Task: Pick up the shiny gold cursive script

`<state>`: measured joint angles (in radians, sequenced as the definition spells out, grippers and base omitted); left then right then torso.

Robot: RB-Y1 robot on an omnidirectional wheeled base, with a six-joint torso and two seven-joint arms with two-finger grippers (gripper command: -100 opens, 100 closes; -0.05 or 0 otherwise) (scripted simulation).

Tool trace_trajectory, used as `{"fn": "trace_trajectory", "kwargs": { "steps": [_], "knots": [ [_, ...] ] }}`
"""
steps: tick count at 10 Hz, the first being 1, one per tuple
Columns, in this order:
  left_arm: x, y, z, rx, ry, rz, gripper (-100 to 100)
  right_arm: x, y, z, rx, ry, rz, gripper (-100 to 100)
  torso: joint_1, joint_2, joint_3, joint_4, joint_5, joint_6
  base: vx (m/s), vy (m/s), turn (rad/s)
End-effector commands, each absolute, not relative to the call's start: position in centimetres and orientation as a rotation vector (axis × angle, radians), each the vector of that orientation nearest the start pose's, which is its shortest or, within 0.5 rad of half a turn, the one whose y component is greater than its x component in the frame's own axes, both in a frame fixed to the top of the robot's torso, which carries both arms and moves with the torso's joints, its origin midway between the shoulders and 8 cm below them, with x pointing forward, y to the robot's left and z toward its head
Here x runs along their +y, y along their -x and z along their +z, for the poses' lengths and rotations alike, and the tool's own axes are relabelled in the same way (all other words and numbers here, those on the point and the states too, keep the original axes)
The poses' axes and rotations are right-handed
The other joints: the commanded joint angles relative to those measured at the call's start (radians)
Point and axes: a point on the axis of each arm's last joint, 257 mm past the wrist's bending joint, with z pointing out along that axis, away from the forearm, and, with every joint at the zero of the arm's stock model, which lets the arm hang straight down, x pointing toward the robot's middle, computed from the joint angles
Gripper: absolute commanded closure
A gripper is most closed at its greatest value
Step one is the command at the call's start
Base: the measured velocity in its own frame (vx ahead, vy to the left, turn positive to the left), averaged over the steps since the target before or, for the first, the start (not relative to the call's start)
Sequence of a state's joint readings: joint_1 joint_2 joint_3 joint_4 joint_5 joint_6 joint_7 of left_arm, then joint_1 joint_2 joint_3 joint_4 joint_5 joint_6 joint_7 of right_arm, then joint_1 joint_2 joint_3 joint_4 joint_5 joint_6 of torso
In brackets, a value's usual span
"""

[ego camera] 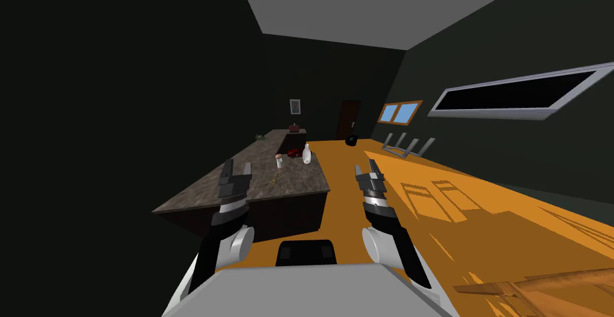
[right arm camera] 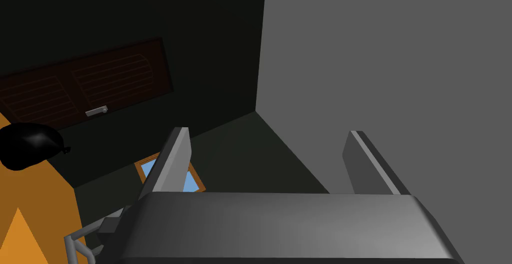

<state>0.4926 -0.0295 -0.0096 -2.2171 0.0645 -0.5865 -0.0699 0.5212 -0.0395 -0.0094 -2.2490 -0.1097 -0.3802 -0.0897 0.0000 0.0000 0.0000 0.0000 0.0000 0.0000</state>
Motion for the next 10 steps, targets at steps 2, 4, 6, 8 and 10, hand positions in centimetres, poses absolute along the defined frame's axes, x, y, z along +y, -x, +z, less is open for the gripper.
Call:
{"fn": "trace_trajectory", "kwargs": {
  "steps": [2, 4, 6, 8, 10],
  "knots": [
    [28.7, -34.8, 0.8, 0.611, 0.661, -1.304, -100, -29.8, -36.4, -2.1, 0.662, -0.876, 1.394, 0, 0.0, 0.0, 0.0, 0.0, 0.0, 0.0, -0.002, -0.013, -0.053],
    [29.2, -35.9, -0.2, 0.673, 0.68, -1.316, -100, -29.8, -36.4, -2.1, 0.662, -0.876, 1.394, 0, -0.001, 0.0, 0.0, 0.0, 0.0, 0.0, -0.002, -0.031, -0.081],
    [30.3, -37.2, -1.5, 0.728, 0.731, -1.328, -100, -29.8, -36.4, -2.1, 0.662, -0.876, 1.394, 0, -0.002, 0.0, 0.0, 0.0, -0.001, 0.0, -0.006, -0.042, -0.106],
    [31.0, -38.0, -2.3, 0.753, 0.769, -1.332, -100, -29.8, -36.4, -2.1, 0.662, -0.876, 1.394, 0, -0.003, 0.0, 0.0, 0.0, -0.001, 0.0, -0.004, -0.038, -0.084],
    [32.8, -39.3, -3.7, 0.778, 0.849, -1.347, -100, -29.8, -36.4, -2.1, 0.662, -0.876, 1.394, 0, -0.002, 0.0, 0.0, 0.0, 0.0, 0.0, -0.001, -0.041, -0.124]
  ]
}}
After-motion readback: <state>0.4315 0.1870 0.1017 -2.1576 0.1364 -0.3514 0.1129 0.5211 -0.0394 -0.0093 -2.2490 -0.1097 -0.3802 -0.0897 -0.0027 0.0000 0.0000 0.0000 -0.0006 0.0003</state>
